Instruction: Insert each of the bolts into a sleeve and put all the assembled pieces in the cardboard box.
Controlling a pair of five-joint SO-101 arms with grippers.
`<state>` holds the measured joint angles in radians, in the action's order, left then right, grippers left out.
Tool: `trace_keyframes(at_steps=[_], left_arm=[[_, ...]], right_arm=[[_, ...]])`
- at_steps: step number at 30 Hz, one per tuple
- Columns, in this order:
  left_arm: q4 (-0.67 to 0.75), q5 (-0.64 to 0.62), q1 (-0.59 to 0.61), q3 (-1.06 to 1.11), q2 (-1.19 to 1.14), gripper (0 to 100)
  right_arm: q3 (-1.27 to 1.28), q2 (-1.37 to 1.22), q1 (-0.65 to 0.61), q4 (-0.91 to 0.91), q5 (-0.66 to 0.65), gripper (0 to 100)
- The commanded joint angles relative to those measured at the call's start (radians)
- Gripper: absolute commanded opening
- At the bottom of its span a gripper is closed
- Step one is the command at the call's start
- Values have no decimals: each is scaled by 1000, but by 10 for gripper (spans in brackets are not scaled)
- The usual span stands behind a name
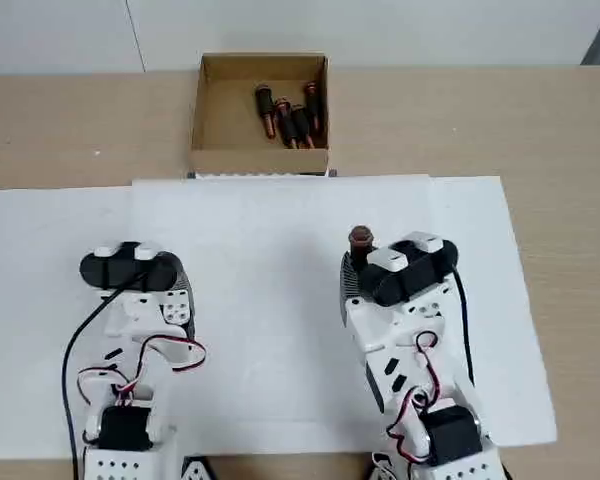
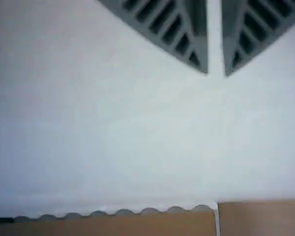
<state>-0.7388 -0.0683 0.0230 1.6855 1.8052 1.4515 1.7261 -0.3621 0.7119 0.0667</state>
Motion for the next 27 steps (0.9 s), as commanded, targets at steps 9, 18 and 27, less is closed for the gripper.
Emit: trace_keyframes(at_steps=[9, 18, 27], left_arm=[[-147, 2, 5, -5, 12, 6], [-147, 0, 5, -5, 12, 6], [-149, -54, 3, -5, 12, 6]], right_arm=[[-690, -762, 12, -160, -15, 3], [-1246, -1457, 13, -326, -54, 3], [-1765, -1998, 7, -344, -235, 3]])
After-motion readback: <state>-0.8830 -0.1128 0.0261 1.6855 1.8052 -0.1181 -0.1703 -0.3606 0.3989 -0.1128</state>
